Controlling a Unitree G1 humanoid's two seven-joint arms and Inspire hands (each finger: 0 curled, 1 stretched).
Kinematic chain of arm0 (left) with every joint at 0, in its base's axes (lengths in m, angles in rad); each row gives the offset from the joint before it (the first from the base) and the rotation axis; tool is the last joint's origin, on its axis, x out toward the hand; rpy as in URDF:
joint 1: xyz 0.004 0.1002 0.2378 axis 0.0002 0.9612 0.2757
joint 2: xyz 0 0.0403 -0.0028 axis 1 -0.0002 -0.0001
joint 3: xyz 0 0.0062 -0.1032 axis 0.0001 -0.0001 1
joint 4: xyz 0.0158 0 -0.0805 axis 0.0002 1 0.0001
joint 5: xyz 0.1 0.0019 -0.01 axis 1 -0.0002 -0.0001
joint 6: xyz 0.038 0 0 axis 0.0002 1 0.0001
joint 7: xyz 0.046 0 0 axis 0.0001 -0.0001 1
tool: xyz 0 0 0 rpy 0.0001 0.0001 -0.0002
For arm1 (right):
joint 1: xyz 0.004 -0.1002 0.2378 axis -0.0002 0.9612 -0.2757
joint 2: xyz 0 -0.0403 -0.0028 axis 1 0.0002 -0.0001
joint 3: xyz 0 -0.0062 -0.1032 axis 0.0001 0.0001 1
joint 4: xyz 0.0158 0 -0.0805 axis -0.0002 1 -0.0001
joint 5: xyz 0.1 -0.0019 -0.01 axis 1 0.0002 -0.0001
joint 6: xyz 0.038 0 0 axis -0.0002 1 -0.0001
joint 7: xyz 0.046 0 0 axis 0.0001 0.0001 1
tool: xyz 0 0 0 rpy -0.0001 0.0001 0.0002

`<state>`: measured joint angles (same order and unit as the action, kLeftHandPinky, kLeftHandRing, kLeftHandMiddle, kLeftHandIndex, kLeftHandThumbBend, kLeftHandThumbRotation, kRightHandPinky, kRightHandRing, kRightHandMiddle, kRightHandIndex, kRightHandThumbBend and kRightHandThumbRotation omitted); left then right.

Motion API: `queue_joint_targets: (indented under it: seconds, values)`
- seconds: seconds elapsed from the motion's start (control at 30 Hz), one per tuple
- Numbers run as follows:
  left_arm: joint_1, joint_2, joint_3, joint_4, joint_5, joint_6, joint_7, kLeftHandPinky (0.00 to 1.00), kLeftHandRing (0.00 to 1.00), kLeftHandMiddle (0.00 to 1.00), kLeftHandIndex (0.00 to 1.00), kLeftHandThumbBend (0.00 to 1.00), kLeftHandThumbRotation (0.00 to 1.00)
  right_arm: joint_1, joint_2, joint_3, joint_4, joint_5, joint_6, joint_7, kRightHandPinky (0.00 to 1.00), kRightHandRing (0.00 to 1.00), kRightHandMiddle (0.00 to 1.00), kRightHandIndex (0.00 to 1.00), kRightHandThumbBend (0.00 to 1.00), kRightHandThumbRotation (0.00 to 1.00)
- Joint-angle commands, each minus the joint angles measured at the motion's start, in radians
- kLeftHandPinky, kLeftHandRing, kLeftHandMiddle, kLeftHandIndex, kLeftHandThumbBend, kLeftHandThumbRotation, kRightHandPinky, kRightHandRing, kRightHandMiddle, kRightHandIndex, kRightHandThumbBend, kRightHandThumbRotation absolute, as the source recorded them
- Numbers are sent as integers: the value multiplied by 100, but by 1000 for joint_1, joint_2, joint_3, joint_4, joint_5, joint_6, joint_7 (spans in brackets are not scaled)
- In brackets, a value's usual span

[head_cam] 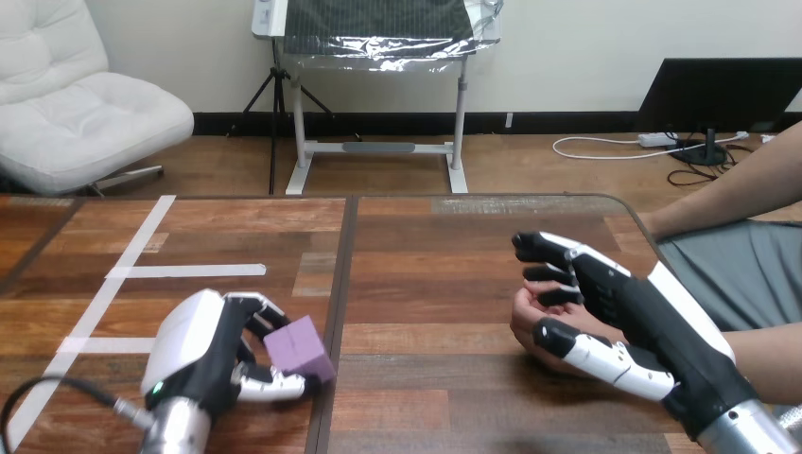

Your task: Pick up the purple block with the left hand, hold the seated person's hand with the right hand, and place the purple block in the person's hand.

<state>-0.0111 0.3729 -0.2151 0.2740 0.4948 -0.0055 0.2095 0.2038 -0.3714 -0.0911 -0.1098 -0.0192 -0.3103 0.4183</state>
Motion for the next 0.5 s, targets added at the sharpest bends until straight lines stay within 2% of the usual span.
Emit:
queue_joint_targets:
  seconds: [0.0, 0.13, 0.3, 0.47]
  values:
    - [69, -23, 176, -518, -85, -15, 9, 26, 33, 40, 45, 65, 0, -201, -98, -73, 77, -58, -133, -54, 78, 86, 89, 89, 90, 76]
    - [102, -33, 193, -562, -120, -23, 4, 26, 33, 40, 44, 63, 0, -209, -113, -78, 96, -57, -127, -54, 77, 85, 89, 89, 91, 75]
    - [132, -47, 201, -599, -130, -38, 14, 27, 33, 39, 44, 62, 0, -218, -135, -81, 122, -71, -143, -64, 76, 85, 88, 89, 91, 75]
    - [162, -62, 205, -625, -155, -57, 22, 27, 32, 38, 43, 61, 0, -230, -161, -81, 145, -105, -134, -85, 75, 84, 88, 89, 91, 77]
